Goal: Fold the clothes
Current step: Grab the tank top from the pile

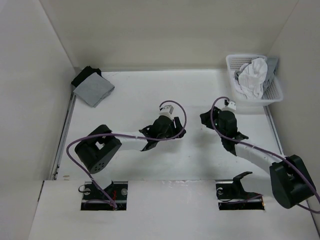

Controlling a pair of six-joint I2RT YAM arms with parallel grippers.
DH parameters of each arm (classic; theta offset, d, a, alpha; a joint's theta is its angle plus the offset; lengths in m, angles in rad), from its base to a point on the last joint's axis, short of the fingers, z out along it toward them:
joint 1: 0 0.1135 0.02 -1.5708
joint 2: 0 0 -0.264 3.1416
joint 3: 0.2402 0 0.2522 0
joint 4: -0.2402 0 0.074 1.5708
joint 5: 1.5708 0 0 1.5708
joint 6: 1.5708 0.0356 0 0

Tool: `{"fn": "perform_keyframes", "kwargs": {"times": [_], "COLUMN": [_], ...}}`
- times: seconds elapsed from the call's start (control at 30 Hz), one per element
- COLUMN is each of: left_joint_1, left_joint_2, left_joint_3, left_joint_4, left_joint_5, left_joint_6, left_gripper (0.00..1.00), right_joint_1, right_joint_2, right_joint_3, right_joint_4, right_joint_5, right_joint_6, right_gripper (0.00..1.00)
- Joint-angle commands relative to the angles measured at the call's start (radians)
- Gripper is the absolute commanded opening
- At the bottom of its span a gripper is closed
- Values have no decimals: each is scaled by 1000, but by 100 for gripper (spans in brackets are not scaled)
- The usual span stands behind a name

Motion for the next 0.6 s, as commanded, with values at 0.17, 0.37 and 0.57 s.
{"fn": "perform_keyframes", "kwargs": {"times": [0.17, 0.37, 0.57], "left_joint_1": [-40, -32, -45], "left_joint_2": [26, -20, -28], "left_joint_3": [-8, -67, -70], "left_joint_4": [111, 194, 200], "left_joint_5": [69, 76, 77], "left_joint_6": [25, 45, 51], "left_gripper": [51, 20, 20], "right_joint_1": [-111, -404, -602], "right_joint_2": [47, 280, 617], "right_joint_3": [363, 641, 974], "right_joint_4": [-166, -245, -357], "right_joint_5": [67, 149, 138], "right_joint_6": [-77, -55, -66], "right_gripper": [10, 0, 24]}}
